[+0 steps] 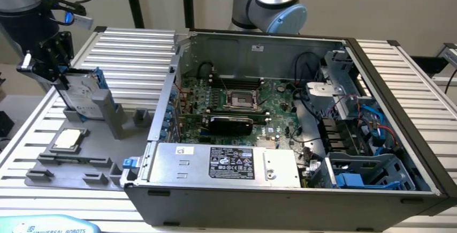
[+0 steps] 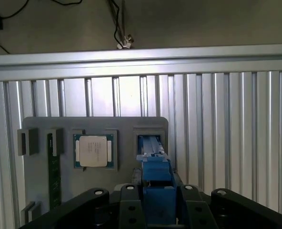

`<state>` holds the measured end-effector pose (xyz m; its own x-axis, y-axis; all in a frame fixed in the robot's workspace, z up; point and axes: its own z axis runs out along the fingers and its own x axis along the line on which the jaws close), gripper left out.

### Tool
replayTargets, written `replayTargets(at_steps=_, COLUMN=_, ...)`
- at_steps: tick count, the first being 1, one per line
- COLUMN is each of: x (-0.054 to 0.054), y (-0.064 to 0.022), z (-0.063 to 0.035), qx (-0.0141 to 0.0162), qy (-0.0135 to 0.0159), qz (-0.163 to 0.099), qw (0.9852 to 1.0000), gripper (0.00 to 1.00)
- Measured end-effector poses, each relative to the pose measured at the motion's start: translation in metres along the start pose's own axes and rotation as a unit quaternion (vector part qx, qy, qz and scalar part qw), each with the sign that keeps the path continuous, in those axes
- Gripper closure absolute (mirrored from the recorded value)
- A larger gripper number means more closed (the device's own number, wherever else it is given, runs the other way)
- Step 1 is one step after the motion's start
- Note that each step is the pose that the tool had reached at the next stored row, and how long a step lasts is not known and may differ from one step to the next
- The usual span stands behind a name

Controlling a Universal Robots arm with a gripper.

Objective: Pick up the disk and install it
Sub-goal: 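Pick up the disk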

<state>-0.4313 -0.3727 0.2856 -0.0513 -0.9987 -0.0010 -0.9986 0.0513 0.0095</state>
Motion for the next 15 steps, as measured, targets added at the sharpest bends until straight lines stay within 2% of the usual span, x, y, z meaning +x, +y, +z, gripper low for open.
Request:
replayTargets(at_steps=6, x=0.0, y=-0.0001, z=-0.003, qx=0.0001, qy=-0.0001, qz=0.0, qw=1.0, gripper=0.67)
replayTargets(at_steps=10, x=0.0, y=-0.0016, z=-0.0156, qx=0.0, qy=-0.0001, qz=0.0, qw=1.0, gripper=0.67)
replayTargets(at_steps=15, x=0.0, y=-0.0044, z=-0.0383, qx=0.0, qy=0.0, qz=0.0, qw=1.0, gripper=0.67)
